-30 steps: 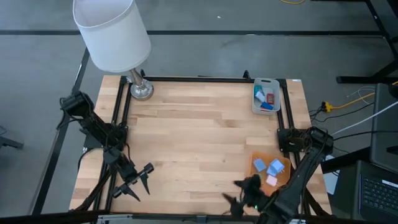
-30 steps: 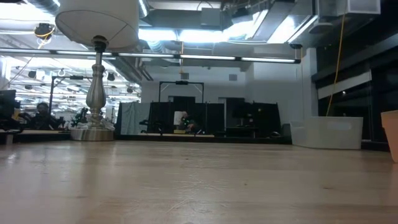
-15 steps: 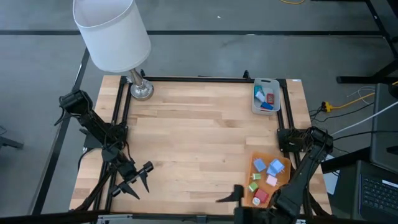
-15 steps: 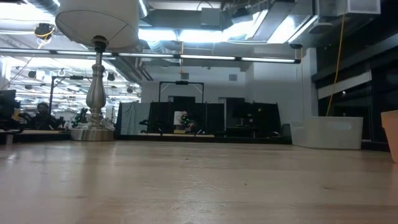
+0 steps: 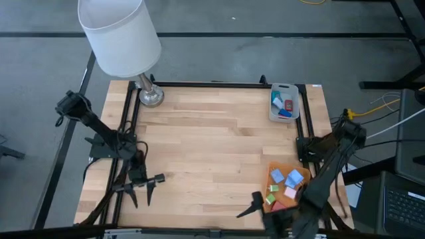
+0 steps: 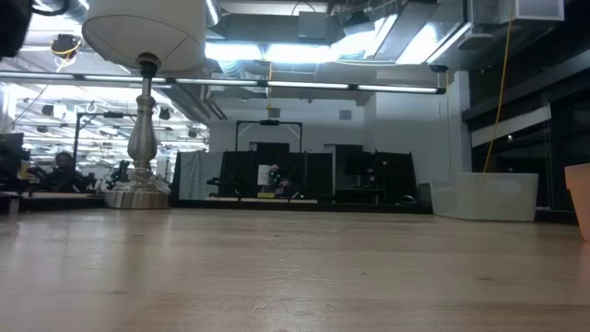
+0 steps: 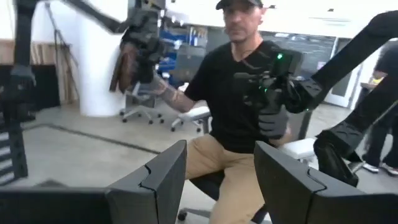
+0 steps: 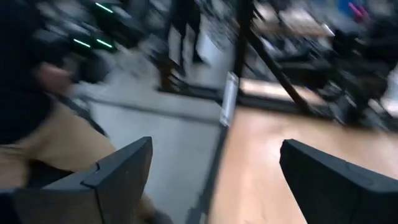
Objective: Pick & Place Office items
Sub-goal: Return to Home Position
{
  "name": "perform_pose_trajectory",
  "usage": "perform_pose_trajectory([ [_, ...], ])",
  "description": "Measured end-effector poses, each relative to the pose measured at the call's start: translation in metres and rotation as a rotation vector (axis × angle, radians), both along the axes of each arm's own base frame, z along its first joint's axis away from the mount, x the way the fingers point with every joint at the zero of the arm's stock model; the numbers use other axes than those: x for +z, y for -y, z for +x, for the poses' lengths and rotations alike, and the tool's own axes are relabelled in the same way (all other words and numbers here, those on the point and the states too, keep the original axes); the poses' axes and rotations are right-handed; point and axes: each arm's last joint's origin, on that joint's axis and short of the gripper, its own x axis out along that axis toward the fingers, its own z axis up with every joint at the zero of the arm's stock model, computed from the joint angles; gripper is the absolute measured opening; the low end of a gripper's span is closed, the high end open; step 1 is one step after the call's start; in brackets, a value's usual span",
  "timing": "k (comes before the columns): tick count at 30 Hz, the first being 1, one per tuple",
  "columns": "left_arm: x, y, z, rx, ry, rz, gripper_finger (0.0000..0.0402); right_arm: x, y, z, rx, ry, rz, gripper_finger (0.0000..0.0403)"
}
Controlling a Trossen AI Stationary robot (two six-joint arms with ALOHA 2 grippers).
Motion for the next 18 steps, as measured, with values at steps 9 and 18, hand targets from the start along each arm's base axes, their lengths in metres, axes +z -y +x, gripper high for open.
perform_pose_trajectory([
  [9,-0.014,-0.051,-0.005,0.127,0.004,0.008,0.0183,-0.068,0.079,-0.058,0.129,0.259,0.098,0.0347],
  [18,-0.006,-0.096,-0.033,0.092,0.036,-0.041,0.0183,-0.077,0.110,-0.079,0.076,0.313,0.031,0.0347],
])
